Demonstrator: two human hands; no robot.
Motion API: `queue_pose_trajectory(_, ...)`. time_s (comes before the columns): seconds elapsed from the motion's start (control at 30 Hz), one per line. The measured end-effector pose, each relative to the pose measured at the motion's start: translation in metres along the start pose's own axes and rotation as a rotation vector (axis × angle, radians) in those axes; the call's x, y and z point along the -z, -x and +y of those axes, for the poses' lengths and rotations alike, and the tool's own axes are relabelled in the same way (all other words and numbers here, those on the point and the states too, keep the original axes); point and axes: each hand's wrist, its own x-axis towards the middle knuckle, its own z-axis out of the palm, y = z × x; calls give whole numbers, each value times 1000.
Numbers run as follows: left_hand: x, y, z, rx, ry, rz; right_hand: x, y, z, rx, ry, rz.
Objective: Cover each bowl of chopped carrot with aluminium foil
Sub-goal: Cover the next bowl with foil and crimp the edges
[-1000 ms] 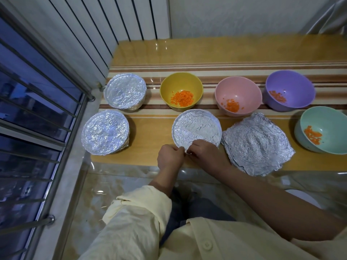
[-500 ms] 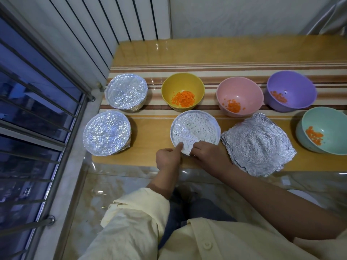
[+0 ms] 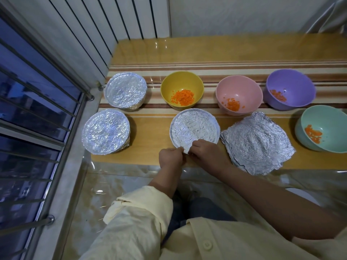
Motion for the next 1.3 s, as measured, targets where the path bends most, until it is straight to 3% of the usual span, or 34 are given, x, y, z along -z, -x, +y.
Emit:
queue_pose_trajectory(0.13,-6,-34,-16,-70,-93,-7,-1,0,-2,9,-6,-8)
queue_pose_trajectory(0.33,0,-1,0,-79,-111,-81,0,-1,-3,15,-37,31)
queue_pose_trajectory(0.87,11,-15,17,-160,-374,-125,-5,8,7,31,-71,20)
queue_pose_trajectory(1.3,5,-11,-7,-99,-238,-140,-9,2,4,116,-26,-4)
